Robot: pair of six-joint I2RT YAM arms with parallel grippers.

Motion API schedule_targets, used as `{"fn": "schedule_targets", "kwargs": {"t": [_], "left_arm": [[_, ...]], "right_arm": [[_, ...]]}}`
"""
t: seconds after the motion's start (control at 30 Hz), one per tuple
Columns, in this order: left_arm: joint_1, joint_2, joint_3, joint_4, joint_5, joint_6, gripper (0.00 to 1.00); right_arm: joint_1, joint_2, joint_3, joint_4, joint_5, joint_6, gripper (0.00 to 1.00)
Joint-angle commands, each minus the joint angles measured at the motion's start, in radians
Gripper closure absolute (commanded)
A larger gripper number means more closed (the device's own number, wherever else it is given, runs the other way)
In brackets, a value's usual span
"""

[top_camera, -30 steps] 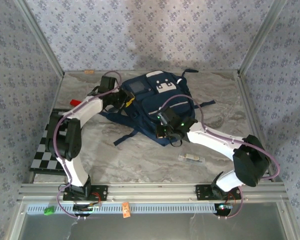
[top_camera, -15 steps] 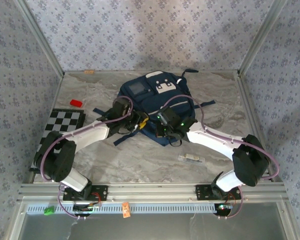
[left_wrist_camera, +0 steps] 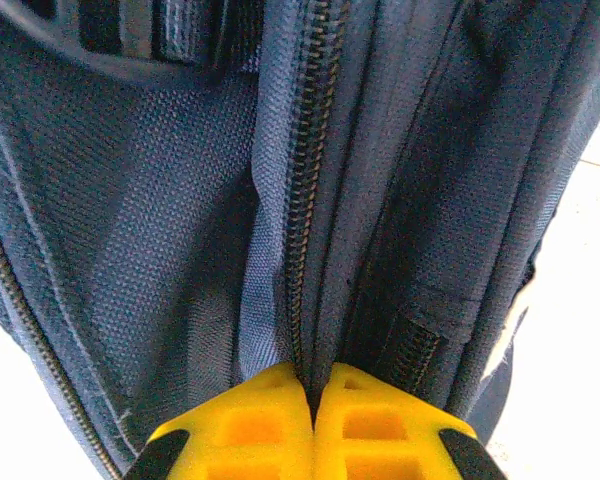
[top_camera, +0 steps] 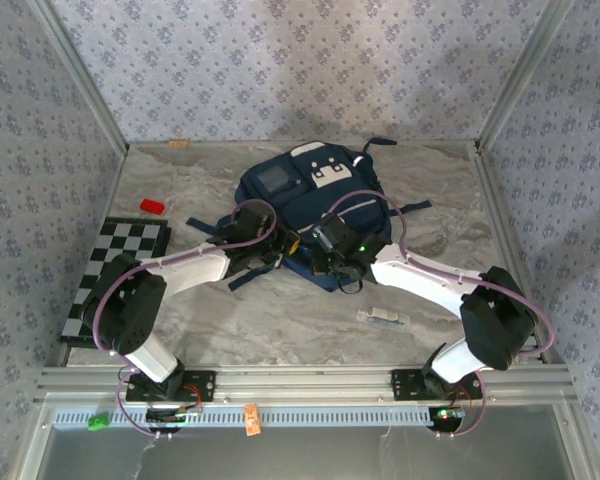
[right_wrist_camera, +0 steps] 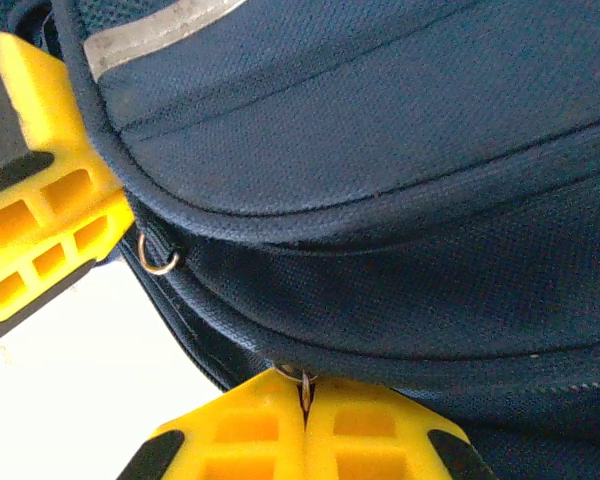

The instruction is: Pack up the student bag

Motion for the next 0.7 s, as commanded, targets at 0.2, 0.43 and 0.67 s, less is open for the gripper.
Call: {"fn": "schedule_targets", "kwargs": {"t": [0.2,0.43,0.67], "left_arm": [[0.16,-0.109,0.038,-0.228,-0.021,0.201,1.0],[0.27,-0.072,0.123,-0.254,0.092,0.322,1.0],[0.3,0.136,0.423,-0.329,0.265,0.508,1.0]], "right_arm": [[-0.115,-0.103,-0.083,-0.123,0.079,-0.081,1.0],[-0.175,-0.189,-0.124,-0.136,0.115,-0.194,1.0],[0.036,-0.07,0.021,-0.021,-0.045,-0.146,1.0]]}}
